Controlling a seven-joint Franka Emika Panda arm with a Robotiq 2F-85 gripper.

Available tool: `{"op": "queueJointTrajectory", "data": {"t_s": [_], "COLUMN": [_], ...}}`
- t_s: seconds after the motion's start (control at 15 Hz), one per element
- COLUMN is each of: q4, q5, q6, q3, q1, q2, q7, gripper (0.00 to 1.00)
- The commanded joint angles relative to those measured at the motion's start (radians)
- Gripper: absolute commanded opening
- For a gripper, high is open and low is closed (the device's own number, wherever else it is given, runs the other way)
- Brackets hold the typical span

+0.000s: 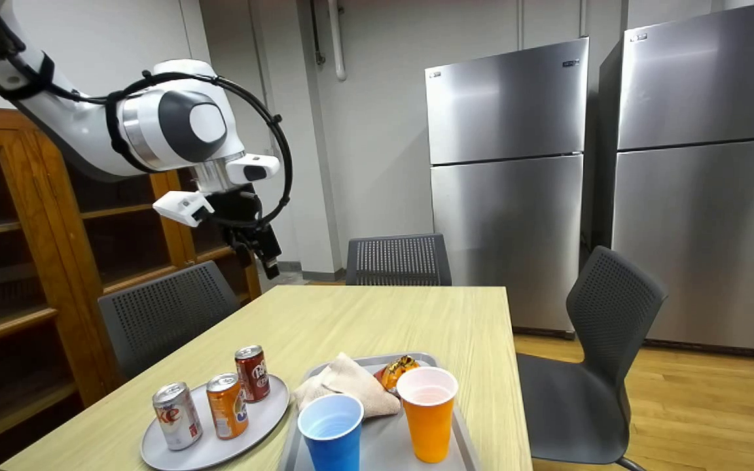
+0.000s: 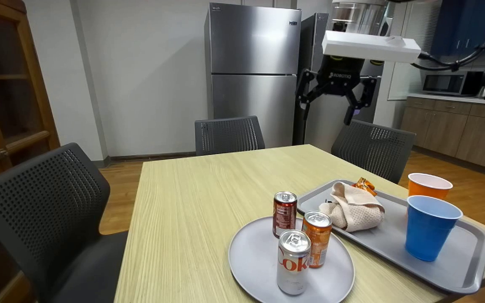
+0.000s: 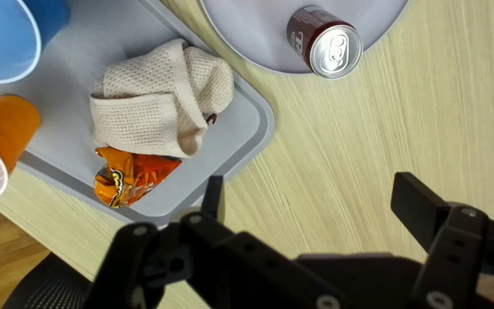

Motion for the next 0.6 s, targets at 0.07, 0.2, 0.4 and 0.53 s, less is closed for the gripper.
{"op": "queueJointTrajectory", "data": {"t_s": [0.07, 0.2, 0.4, 0.53], "q4": [0.022, 0.027, 0.036, 0.045], "q5": [-0.062, -0.079, -0.112, -0.141], "q6": [0.026, 0.030, 0.038, 0.042], "q3": [0.008, 0.001, -0.014, -0.031], "q1": [-0.024, -0.024, -0.024, -0.023], "q2": [0.066, 0.094, 0.137, 0.164], "q7": [0.096, 0.120, 0.157, 0.185], "gripper": [1.00, 1.00, 1.00, 1.00]}}
